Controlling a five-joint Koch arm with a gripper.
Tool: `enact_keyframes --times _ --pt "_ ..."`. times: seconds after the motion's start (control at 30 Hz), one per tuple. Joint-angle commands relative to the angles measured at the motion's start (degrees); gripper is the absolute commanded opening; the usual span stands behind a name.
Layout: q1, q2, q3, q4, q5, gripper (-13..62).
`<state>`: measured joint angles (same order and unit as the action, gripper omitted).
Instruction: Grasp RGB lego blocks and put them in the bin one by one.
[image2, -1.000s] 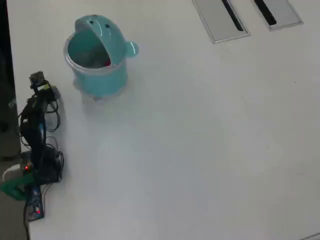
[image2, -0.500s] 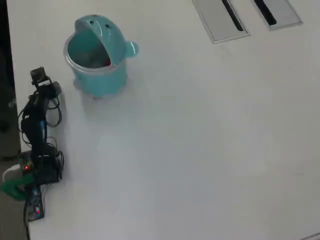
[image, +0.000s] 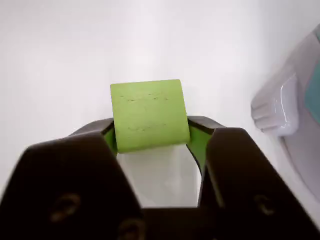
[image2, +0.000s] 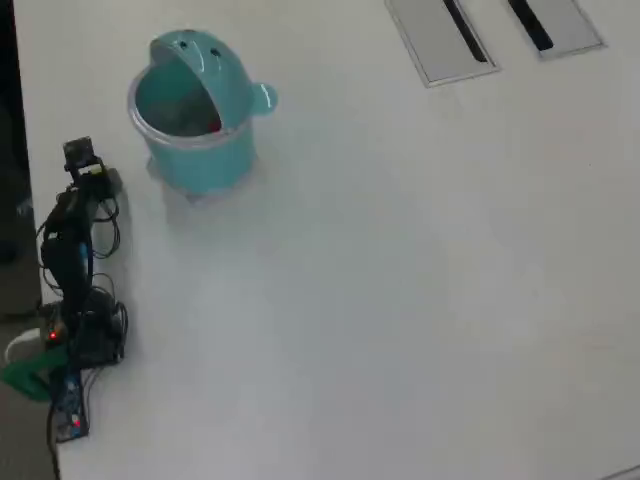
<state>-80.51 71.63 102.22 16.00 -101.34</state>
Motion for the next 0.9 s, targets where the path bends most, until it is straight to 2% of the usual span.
enact_keyframes --times 0.0,0.43,0.87 --pt "0.1 4.9 -1.7 -1.6 0.0 13.3" --pt "0.4 20.3 1.4 6.9 0.8 12.4" --pt "4.9 34.0 0.9 7.6 9.8 10.0"
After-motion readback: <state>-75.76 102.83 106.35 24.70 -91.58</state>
